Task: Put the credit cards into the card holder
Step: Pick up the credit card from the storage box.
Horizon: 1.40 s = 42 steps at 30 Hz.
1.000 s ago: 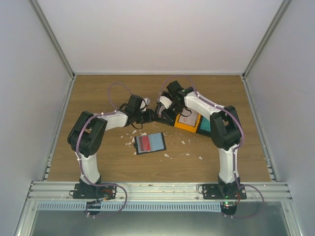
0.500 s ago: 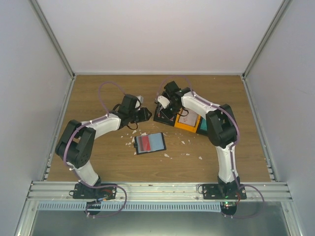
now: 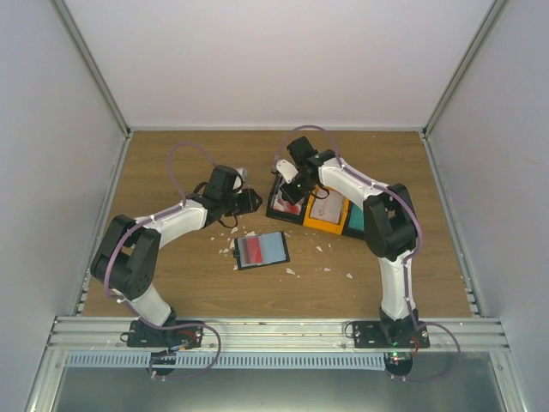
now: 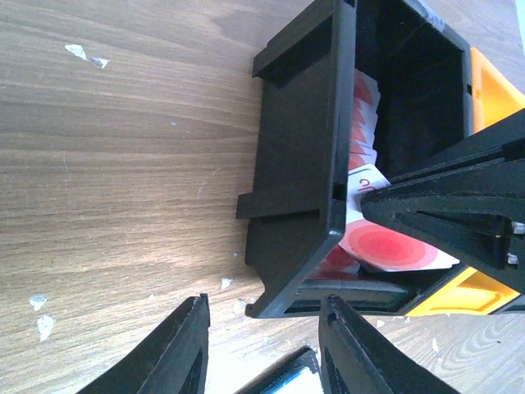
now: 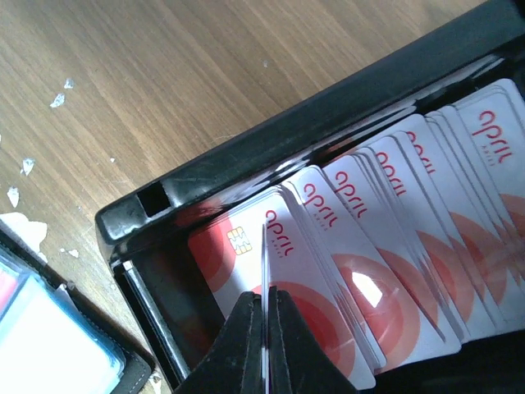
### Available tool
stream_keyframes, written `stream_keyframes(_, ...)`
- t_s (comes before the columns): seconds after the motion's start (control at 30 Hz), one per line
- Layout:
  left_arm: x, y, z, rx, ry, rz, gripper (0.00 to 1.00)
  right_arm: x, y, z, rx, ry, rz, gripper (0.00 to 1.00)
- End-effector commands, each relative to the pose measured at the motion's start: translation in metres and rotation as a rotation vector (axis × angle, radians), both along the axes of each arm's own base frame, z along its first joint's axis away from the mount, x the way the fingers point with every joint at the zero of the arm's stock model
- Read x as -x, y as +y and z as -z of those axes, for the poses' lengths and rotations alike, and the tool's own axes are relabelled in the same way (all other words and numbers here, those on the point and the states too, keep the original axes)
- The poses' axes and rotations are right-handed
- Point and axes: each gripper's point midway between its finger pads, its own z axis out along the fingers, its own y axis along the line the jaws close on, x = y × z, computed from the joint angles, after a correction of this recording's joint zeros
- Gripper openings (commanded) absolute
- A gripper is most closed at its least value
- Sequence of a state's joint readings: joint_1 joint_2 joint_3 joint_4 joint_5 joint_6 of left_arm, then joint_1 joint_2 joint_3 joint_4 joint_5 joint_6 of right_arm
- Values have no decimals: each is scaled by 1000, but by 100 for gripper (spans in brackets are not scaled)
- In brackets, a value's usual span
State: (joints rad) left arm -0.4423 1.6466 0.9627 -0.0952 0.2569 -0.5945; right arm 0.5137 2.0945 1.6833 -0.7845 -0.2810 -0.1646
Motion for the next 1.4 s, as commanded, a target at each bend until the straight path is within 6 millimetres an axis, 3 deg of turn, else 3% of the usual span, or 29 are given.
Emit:
stream_keyframes(0.0,0,2,-24,35,-59,-10,39,-13,-1,-38,-20,-93,81,1)
stream_keyframes(0.17,5,3,-38,64,-99,-9,43,-23,-2,-70,-75,-170,154,1)
stream_keyframes(0.37,11,-1,-41,88,-95,21,47,-23,-6,-59,-48,-154,176,0)
stream_keyframes(0.57,18,-23,-45,193,-86,131,53,-24,-7,-64,-83,-167,209,1)
stream_keyframes(0.77,19,-47,-62,320,-129,246,66,-29,-8,-92,-269,-155,254,0)
stream_keyframes(1.03,11,-63,-90,396,-210,332,77,-8,-12,-157,-647,-81,241,1)
stream_keyframes(1.2,13,-76,-116,481,-251,412,84,14,-11,-179,-790,-16,199,5)
stream_keyframes(1.37,20,-84,-140,552,-313,502,86,33,-8,-189,-877,36,155,6)
